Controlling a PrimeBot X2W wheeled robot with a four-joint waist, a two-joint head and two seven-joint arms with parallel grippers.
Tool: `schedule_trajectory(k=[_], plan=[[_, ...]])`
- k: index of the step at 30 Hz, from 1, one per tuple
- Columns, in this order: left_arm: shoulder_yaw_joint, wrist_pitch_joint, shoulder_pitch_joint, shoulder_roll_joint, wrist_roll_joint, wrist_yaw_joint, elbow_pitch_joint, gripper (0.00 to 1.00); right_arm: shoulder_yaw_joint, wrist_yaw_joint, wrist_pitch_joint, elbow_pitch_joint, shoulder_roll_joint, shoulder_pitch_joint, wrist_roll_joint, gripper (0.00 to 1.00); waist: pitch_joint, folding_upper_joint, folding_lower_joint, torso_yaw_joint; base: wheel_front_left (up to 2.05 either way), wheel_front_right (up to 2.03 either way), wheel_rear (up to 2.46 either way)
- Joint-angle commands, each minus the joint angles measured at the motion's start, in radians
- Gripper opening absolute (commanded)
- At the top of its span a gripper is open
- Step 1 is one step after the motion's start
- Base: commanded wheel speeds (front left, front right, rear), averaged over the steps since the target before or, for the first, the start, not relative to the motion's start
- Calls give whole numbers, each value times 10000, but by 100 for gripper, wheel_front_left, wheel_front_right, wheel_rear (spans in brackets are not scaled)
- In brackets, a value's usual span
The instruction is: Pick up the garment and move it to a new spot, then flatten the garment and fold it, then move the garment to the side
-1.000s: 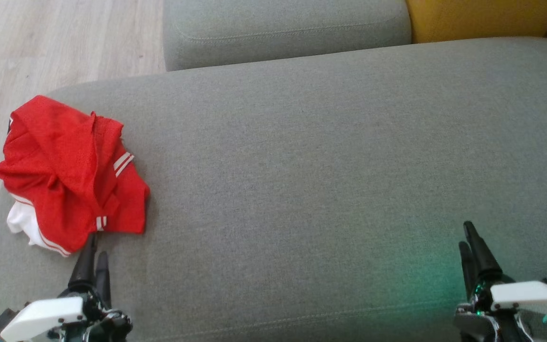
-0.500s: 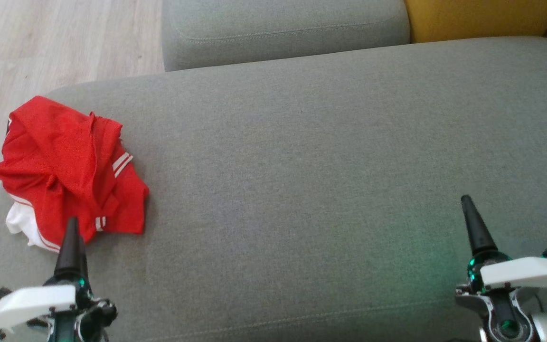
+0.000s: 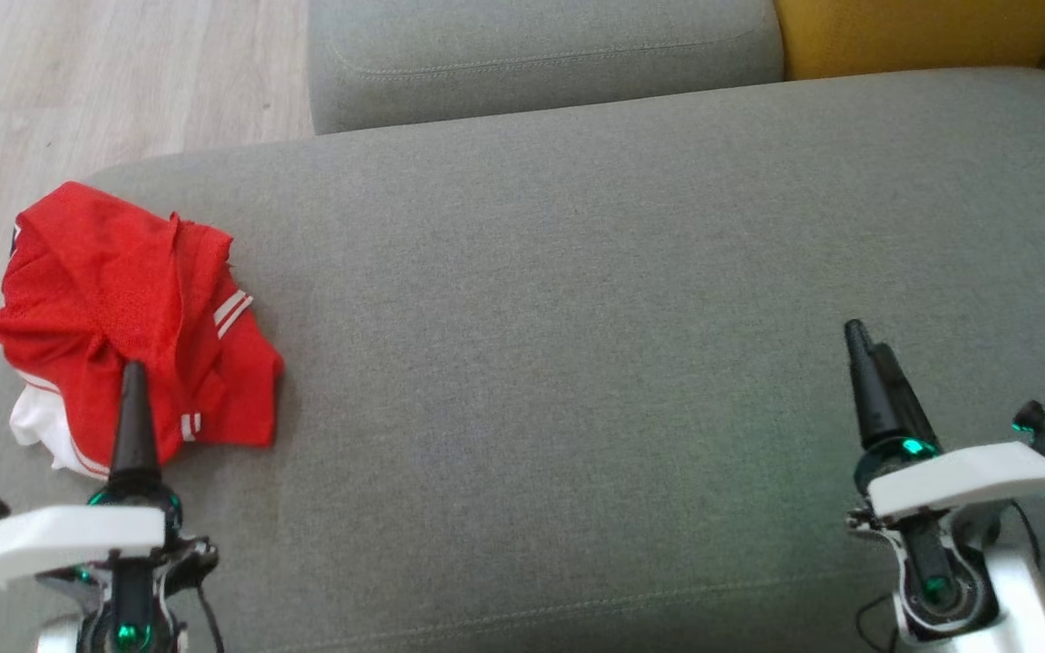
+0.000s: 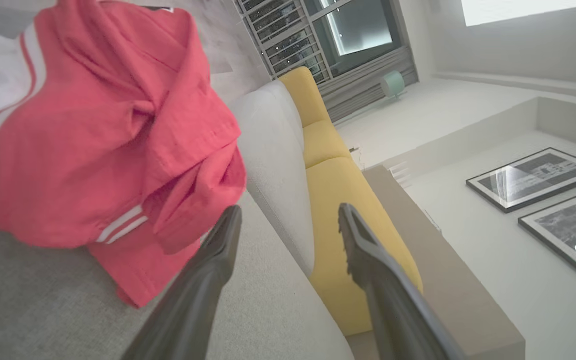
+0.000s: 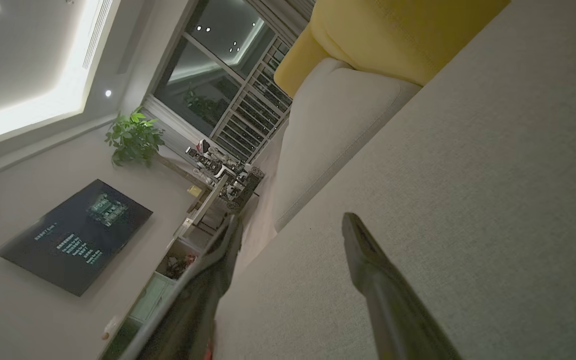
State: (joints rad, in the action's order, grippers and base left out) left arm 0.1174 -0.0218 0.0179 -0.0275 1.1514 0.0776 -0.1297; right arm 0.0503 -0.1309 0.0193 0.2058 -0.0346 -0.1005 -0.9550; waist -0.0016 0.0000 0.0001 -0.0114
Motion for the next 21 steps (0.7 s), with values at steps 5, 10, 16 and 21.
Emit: schedule_trajectory(k=[5, 10, 16, 21], plan=[[-63, -254, 567, -141, -1046, -269, 782, 100, -337, 1, 265, -500, -66, -701, 1054, 100, -26, 0, 0, -32, 0, 0, 0], [-329, -400, 539, -147, -1992, -410, 1042, 100, -762, 1, 413, -637, -72, -885, 2013, 100, -12, 0, 0, -65, 0, 0, 0], [-596, -576, 488, -154, -3016, -632, 1258, 100, -1192, 1, 590, -556, -79, -975, 2932, 100, -22, 0, 0, -130, 0, 0, 0], [-861, -723, 473, -236, -4283, -797, 1399, 100, -1367, 1, 737, -610, -85, -1091, 3661, 100, -27, 0, 0, -200, 0, 0, 0]])
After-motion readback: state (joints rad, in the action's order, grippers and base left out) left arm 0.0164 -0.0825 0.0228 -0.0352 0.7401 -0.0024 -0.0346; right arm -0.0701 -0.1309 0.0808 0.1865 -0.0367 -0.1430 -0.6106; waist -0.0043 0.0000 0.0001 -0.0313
